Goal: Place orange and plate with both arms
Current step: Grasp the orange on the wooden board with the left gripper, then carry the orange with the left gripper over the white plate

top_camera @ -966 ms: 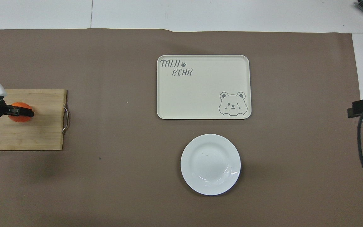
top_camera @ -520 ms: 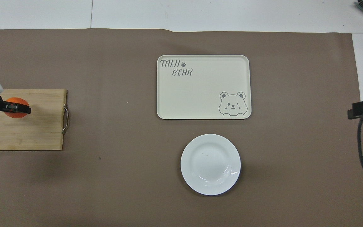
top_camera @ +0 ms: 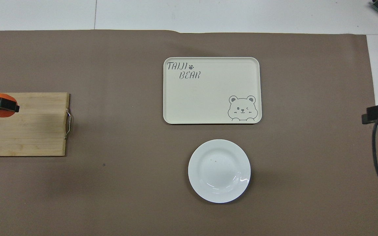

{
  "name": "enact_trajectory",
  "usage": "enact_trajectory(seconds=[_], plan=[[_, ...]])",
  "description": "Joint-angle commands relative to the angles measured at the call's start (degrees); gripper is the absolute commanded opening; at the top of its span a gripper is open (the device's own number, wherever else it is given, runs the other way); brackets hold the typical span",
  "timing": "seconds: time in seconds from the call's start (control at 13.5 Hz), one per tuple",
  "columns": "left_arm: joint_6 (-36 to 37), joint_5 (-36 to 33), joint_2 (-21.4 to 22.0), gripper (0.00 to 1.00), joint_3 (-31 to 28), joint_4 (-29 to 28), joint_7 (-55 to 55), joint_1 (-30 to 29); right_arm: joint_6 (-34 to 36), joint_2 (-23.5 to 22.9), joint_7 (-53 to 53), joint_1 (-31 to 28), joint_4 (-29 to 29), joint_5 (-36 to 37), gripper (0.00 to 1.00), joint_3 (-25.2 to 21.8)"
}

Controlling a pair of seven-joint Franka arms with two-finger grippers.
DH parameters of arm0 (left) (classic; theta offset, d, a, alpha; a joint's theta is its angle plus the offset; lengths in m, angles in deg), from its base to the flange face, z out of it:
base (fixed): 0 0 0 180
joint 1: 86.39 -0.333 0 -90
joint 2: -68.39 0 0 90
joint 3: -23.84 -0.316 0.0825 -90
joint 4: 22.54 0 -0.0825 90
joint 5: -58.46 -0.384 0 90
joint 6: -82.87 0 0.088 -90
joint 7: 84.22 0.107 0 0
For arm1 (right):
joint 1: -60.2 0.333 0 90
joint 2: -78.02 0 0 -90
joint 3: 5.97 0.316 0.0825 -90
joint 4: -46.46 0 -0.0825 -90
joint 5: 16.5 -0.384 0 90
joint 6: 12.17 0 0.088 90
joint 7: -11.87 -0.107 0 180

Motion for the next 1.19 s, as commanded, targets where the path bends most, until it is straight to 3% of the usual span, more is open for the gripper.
enact_trajectory(seconds=[0.0,0.15,0.52,1.11], plan=[[8.85,-1.15,1.33,0.0,-0.66,5.92,-3.45,2.54,-0.08,1.56,1.82,-0.45,1.69,-0.5,1.0,0.24],[13.53,-1.33,2.11,0.0,-0.58,8.83,-4.95,3.25,-0.34,2.0,1.57,-0.35,2.57,-0.5,1.0,0.24],[12.14,-1.24,4.14,0.0,0.3,7.0,-9.07,5.44,-0.69,2.08,1.57,-0.53,2.75,-0.59,1.0,0.24],[9.94,-1.15,4.05,0.0,0.3,5.42,-32.52,22.31,-0.69,2.35,1.65,-0.53,3.19,-0.59,1.0,0.16]])
